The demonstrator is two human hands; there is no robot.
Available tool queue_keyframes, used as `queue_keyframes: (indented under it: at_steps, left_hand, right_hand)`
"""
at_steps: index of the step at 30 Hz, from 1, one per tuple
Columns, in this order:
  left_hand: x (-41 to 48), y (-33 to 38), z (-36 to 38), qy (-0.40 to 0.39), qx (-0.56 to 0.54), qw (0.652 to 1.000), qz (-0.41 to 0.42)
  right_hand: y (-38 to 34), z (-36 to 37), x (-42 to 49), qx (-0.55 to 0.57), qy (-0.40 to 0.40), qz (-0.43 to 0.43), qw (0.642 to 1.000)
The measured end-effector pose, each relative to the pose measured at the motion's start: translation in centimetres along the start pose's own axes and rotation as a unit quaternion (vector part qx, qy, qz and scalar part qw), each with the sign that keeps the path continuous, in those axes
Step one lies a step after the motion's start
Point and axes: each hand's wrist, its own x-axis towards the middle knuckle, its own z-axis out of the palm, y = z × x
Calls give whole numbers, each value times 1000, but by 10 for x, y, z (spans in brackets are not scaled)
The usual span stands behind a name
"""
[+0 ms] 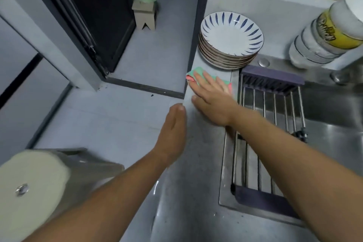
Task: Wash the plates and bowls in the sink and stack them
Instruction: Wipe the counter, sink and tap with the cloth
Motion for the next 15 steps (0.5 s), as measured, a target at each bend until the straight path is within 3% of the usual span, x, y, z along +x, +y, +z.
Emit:
queue_keyframes:
  at_steps: [6,12,15]
  left_hand:
    - [-2,-3,-6,10,3,1000,21]
    - [5,-8,-7,-14,13,1000,24]
    - [3,-6,-6,-9,23,1000,15]
  right_hand:
    - [-5,11,-69,58,4,-74,996]
    - [12,-1,-37,45,6,66,997]
    - [17,-6,-21,46,16,81,995]
